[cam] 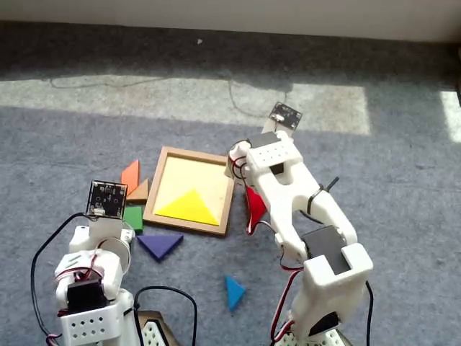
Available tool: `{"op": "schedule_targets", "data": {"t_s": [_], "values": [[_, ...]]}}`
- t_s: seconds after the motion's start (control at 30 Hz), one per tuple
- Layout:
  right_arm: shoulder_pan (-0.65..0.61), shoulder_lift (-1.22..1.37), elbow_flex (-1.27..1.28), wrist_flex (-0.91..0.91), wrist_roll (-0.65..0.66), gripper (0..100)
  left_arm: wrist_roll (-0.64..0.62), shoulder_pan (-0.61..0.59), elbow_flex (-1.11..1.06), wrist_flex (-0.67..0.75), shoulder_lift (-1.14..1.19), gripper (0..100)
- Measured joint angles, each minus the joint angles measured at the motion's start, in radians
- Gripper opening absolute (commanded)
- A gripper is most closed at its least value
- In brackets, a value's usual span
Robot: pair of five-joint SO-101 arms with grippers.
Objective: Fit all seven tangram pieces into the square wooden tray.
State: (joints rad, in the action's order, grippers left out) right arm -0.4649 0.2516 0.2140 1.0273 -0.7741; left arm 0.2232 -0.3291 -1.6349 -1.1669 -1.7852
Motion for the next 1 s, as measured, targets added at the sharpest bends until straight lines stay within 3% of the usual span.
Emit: {"op": "schedule_targets", "data": {"t_s": [0.37, 0.53, 1.0], "values": [[0.044, 0.057, 0.0, -0.009, 0.0, 24.8, 0.0, 0.0, 0.0, 0.0, 0.0, 15], [0.049, 0.058, 0.0, -0.009, 0.0, 16.1, 0.0, 0.0, 0.0, 0.0, 0.0, 15], [0.06, 0.06, -0.008, 0.052, 0.048, 15.6, 0.0, 0.0, 0.0, 0.0, 0.0, 15]]}}
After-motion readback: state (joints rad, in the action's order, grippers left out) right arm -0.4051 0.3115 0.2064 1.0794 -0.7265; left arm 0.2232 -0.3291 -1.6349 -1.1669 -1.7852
